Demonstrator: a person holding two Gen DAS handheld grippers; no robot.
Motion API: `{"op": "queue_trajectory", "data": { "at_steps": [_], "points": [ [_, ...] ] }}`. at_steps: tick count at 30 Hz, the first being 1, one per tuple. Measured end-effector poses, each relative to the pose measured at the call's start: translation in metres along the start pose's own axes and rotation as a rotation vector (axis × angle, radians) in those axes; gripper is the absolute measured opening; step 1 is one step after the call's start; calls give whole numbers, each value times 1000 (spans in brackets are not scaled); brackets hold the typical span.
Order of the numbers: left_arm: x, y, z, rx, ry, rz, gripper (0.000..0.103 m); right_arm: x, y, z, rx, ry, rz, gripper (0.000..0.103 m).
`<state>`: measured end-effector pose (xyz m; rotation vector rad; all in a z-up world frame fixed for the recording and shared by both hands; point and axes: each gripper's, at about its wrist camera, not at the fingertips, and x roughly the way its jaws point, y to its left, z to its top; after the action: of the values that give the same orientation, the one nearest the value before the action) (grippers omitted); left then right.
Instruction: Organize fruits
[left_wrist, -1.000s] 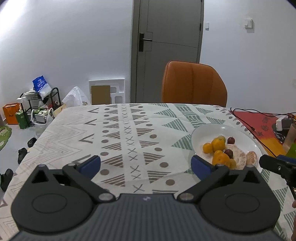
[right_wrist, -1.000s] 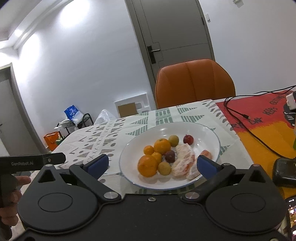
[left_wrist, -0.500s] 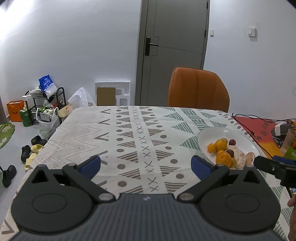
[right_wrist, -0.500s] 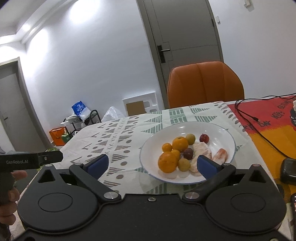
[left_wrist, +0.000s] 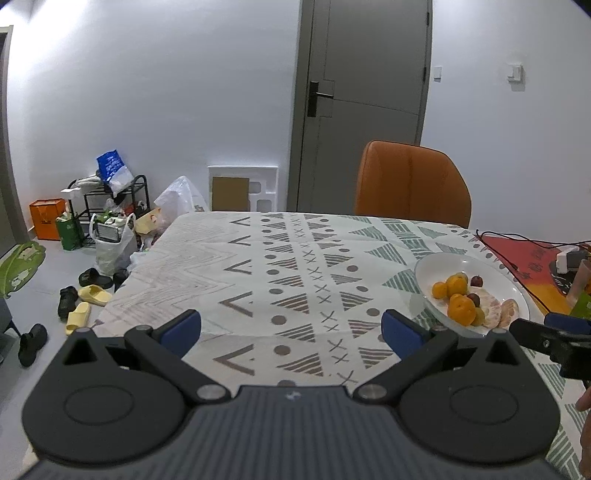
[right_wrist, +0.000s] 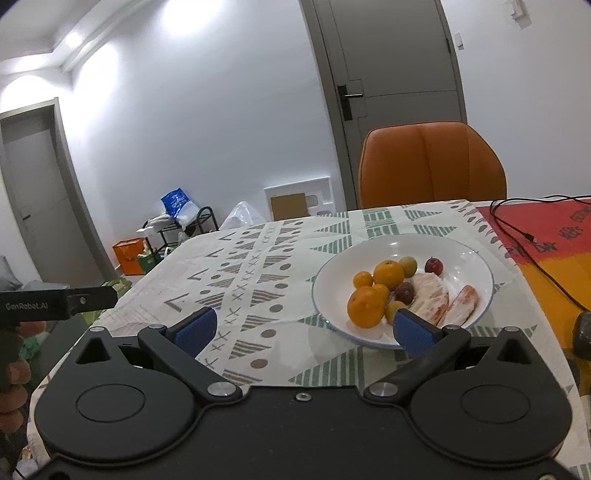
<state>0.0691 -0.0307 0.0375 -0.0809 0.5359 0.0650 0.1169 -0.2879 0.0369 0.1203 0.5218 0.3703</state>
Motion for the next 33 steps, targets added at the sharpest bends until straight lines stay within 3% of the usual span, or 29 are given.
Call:
{"op": "queue_trajectory", "data": {
  "at_steps": [33],
  "points": [
    [-15, 17, -29, 30, 43, 11, 103, -21, 12, -23, -13, 19, -9, 103]
  ]
}}
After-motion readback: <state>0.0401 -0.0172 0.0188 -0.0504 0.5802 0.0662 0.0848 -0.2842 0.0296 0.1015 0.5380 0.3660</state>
